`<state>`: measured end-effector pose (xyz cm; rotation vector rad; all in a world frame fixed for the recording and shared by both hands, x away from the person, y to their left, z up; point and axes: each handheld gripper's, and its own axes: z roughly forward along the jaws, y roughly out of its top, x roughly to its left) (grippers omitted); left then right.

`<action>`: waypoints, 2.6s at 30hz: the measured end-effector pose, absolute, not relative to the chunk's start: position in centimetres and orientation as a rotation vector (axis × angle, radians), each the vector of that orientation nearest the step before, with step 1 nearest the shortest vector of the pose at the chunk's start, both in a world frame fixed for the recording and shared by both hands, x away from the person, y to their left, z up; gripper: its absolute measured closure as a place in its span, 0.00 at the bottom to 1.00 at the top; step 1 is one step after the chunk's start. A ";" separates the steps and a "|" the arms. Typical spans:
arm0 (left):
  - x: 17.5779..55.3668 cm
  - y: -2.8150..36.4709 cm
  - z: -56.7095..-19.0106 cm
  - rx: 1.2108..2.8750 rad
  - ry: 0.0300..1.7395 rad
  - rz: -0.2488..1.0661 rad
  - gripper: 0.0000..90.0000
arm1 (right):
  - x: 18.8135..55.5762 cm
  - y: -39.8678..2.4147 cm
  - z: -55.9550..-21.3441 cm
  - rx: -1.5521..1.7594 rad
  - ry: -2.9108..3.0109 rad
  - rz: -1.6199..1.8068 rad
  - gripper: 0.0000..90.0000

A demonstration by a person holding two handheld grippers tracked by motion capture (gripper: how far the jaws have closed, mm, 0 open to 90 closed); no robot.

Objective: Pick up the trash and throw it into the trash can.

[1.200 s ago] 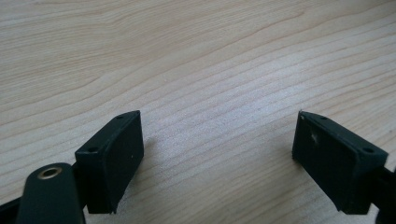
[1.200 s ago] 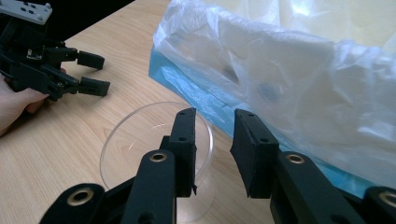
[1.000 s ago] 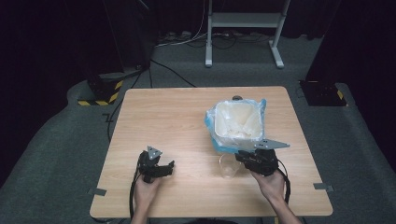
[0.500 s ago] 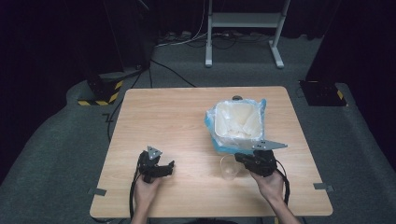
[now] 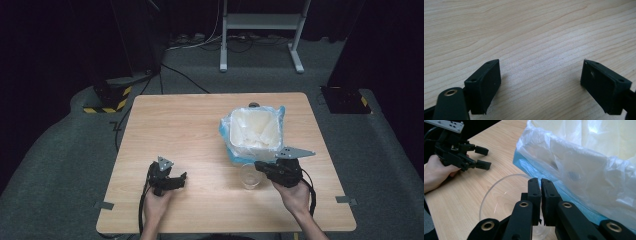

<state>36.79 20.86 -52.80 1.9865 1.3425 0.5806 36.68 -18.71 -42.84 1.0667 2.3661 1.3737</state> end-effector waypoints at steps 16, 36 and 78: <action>36.8 20.9 -52.8 1.987 1.342 0.582 0.18 | 36.1 -20.0 -40.2 1.032 2.333 1.412 0.96; 36.8 20.9 -52.8 1.986 1.343 0.582 0.18 | 36.1 -20.2 -36.8 0.966 2.322 1.459 0.96; 36.8 20.9 -52.8 1.985 1.345 0.583 0.19 | 39.6 -20.1 -31.4 0.946 2.178 1.516 0.96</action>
